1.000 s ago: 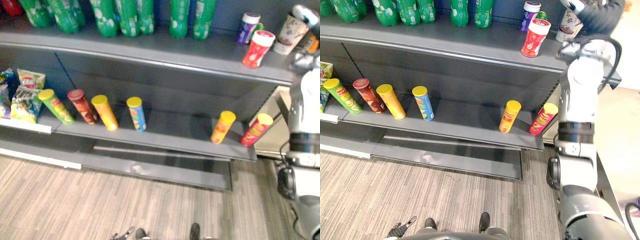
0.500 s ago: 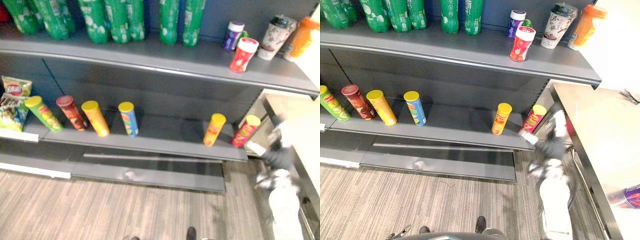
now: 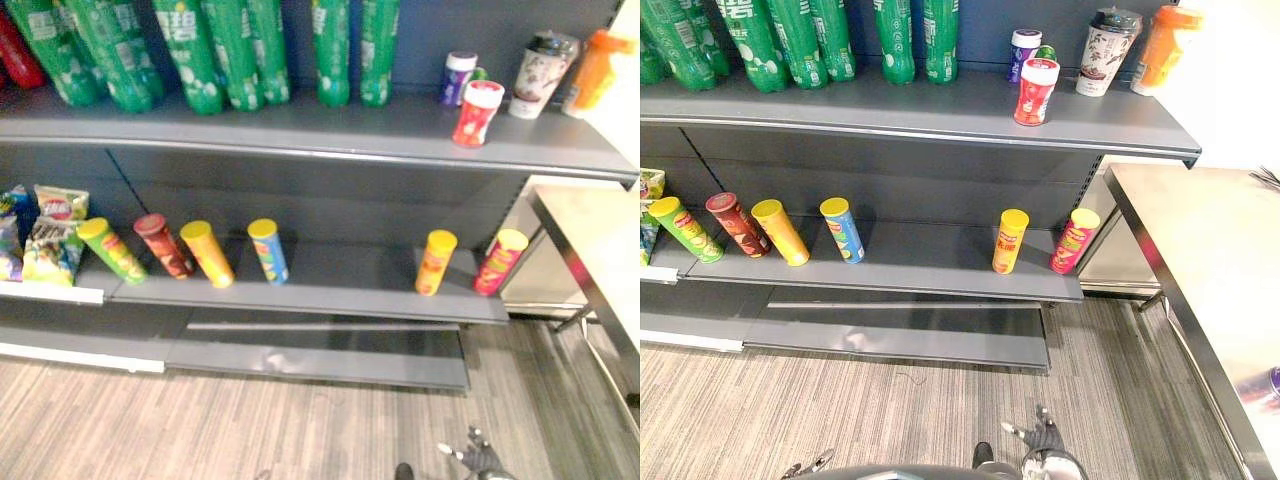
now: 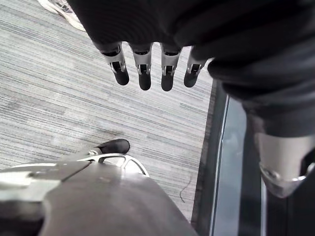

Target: Put the gum and the chips on the shelf.

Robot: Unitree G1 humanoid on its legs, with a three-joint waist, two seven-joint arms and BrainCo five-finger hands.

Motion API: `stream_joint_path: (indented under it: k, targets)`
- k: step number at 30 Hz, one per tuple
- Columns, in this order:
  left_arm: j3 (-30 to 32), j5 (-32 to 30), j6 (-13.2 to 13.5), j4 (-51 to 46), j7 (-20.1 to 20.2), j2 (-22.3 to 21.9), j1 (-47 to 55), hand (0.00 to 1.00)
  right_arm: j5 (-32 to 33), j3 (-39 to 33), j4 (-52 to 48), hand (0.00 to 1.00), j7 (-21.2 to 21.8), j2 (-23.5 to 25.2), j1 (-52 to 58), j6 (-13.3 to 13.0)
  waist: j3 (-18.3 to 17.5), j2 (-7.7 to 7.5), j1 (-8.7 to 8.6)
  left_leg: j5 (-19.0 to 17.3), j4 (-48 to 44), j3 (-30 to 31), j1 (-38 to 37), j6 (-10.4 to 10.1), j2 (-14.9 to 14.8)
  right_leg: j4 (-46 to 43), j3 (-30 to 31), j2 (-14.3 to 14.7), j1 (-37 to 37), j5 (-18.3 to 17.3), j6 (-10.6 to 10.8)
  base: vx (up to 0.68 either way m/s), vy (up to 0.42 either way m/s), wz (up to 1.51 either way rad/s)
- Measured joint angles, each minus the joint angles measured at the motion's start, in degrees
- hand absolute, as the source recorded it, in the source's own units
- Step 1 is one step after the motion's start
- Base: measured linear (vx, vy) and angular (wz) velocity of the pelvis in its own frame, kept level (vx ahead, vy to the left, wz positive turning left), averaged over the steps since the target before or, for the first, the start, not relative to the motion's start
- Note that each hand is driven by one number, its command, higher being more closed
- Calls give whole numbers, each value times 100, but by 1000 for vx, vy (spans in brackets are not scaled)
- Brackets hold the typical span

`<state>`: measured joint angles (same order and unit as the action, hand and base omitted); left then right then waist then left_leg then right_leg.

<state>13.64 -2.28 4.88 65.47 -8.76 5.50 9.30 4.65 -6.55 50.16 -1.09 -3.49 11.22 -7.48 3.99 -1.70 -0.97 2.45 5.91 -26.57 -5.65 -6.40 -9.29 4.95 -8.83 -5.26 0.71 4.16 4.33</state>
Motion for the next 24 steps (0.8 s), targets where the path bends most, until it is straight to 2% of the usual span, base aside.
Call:
stream_joint_path:
  k: [2, 6, 8, 9, 10, 12, 14, 15, 16, 17, 18, 19, 20, 21, 22, 23, 24]
  targets:
    - [-31, 7, 2, 15, 8, 2, -17, 0, 41, -249, 547, 0, -4, -18, -217, 24, 30, 13, 16, -13, 0, 0, -91, -1, 10, 3, -9, -5, 104, -18, 21, 8, 2, 2]
    - [-94, 171, 5, 28, 28, 14, -57, 0, 92, -447, 949, 0, 14, -88, -276, 108, 48, 16, 110, -48, 0, 36, -168, 5, 54, 7, -57, -36, 224, -47, 53, 13, 12, 7]
    - [-129, 240, 8, 32, 38, 24, -68, 0, 92, -626, 1192, 0, 20, -111, -263, 141, 85, 6, 111, -90, -34, 82, -166, 55, 68, -127, -126, -83, 227, -149, 91, 22, 27, 18]
    - [-205, 400, 10, 33, 48, 40, -103, 0, 92, -735, 1338, 0, 12, -106, -258, 184, 132, -44, 103, -120, -53, 110, -164, 71, 73, -413, -146, -136, 107, -317, 127, 50, 49, 20]
    - [-215, 484, 10, 35, 66, 87, -133, 0, 100, -912, 1402, 0, -1, -76, -234, 219, 209, -7, 89, -240, -305, 174, -143, 112, 81, -734, -166, -232, 32, -490, 173, 61, 54, 20]
    - [-213, 669, 8, 61, 121, 124, -214, 0, 176, -1178, 1389, 0, -26, 0, -133, 221, 418, -100, 81, -515, -804, 207, -66, 139, 100, -1064, -153, -359, 15, -637, 260, 25, 82, 5]
    - [-205, 662, 5, 74, 173, 141, -243, 0, 272, -1543, 1344, 0, -45, 39, -106, 220, 432, -91, 12, -773, -1330, 138, 235, 249, 108, -1159, 13, -452, -195, -598, 349, -18, 147, -34]
    - [-198, 660, 5, 129, 196, 149, -286, 0, 288, -1810, 1249, 0, -59, 103, -113, 208, 445, -67, -36, -923, -1609, -80, 475, 323, 110, -1134, 264, -493, -457, -434, 538, -59, 197, -96]
    - [-195, 658, 4, 204, 222, 159, -347, 0, 321, -1963, 1110, 0, -111, 115, -124, 200, 454, -59, -42, -1082, -1821, -422, 697, 435, 99, -1033, 560, -475, -737, -119, 795, -78, 208, -120]
    - [-195, 655, 5, 203, 229, 157, -359, 0, 337, -2000, 1075, 0, -119, 122, -154, 200, 473, -48, -46, -1161, -1921, -647, 787, 510, 36, -863, 674, -437, -874, 223, 799, -141, 198, -184]
    - [-192, 640, 4, 203, 233, 88, -388, 0, 484, -2001, 1038, 0, -126, 87, -293, 200, 576, 139, -23, -1276, -2026, -1184, 853, 652, -273, -130, 722, -243, -910, 1326, 800, -175, 150, -195]
    - [-174, 620, 8, 190, 238, 72, -457, 0, 541, -1998, 1029, 0, -134, 104, -431, 216, 771, 187, -23, -1335, -2081, -1556, 811, 728, -446, -372, 99, -185, -979, 1255, 532, -266, 230, -252]
    - [-167, 595, 8, 118, 243, 88, -583, 0, 541, -1984, 1113, 0, -150, 136, -436, 227, 975, 254, -38, -1345, -1955, -2062, 588, 768, -557, -1576, -1153, -407, -1063, 366, -398, -175, 158, -178]
    - [-174, 596, 10, 76, 247, 95, -589, 0, 540, -1978, 1160, 0, -154, 135, -443, 233, 1011, 236, -24, -1320, -1892, -2183, 515, 749, -558, -1767, -1333, -471, -1032, 230, -416, -115, 161, -175]
    - [-179, 594, 21, -23, 254, 103, -562, 0, 537, -1933, 1229, 0, -162, 142, -445, 251, 1028, 196, -5, -1262, -1763, -2547, 382, 726, -533, -2106, -1819, -621, -913, -35, -428, -85, 148, -200]
    - [-215, 595, 30, -41, 277, 140, -565, 0, 529, -1765, 1346, 0, -173, 131, -549, 258, 1007, 157, -46, -1228, -1651, -3135, 313, 679, -530, -2435, -2590, -935, -613, -354, -408, -85, 148, -194]
    - [-215, 595, 31, -46, 283, 142, -573, 0, 530, -1765, 1360, 0, -181, 137, -571, 258, 1008, 152, -53, -1223, -1636, -3220, 317, 675, -524, -2460, -2657, -979, -585, -385, -401, -118, 115, -194]
